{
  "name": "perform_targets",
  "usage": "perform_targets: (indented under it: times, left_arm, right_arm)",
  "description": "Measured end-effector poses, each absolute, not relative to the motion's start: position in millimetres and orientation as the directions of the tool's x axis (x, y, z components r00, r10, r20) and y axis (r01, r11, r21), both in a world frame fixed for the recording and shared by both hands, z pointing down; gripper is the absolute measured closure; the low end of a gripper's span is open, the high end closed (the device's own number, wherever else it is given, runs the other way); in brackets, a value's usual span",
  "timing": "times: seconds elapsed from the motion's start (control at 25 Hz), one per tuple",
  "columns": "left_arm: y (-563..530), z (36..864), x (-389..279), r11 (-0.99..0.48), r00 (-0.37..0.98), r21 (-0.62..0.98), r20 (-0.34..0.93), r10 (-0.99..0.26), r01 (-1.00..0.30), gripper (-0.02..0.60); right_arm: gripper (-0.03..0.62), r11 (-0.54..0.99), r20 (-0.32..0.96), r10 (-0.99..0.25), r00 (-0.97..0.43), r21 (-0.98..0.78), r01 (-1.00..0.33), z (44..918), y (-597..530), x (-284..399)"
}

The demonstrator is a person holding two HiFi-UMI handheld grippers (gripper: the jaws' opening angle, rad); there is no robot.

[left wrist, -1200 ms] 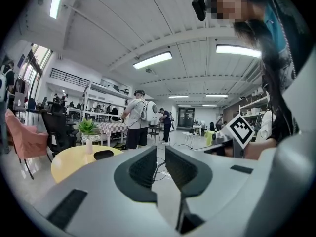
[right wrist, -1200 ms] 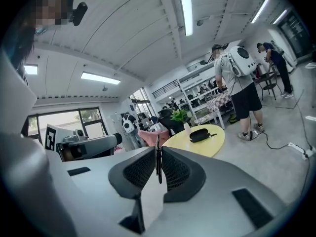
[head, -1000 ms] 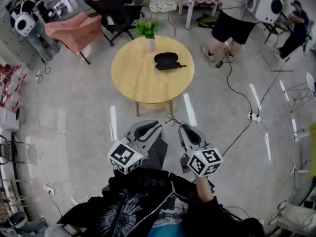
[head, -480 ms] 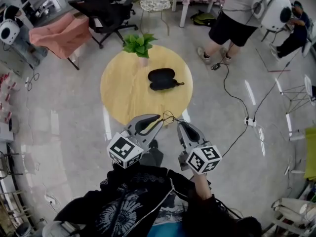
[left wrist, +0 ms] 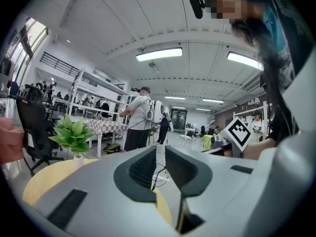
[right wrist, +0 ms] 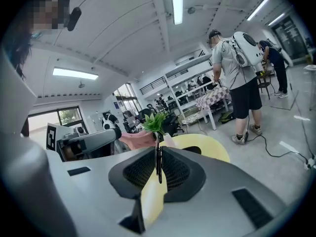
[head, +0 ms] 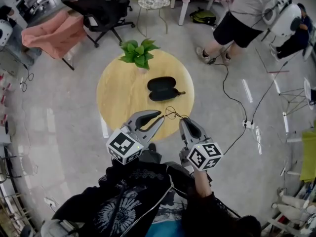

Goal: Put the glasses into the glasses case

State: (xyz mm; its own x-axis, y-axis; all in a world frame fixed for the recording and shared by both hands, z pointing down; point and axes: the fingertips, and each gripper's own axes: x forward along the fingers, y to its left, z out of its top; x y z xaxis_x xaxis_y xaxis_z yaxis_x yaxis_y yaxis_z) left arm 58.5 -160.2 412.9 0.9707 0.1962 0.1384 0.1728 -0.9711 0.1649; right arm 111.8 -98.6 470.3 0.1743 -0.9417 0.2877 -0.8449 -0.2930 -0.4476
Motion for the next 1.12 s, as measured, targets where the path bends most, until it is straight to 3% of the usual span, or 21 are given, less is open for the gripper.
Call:
perform_targets:
  times: [0.56, 1.12]
  left_arm:
    - [-187, 413, 69, -0.981, 0.983, 0.172, 0.149, 0.111, 0.085, 0.529]
    - [-231, 425, 132, -0.957, 0.959, 0.175, 0.208, -0.192, -0.230, 0.529]
  right_arm:
    - [0.534, -0.212, 0.293, -0.953, 0.081, -0.448, -0.869, 469, -134, 134]
    - [0.534, 0.029, 0.318, -0.925, -0.210, -0.490, -0.871, 489, -192, 210]
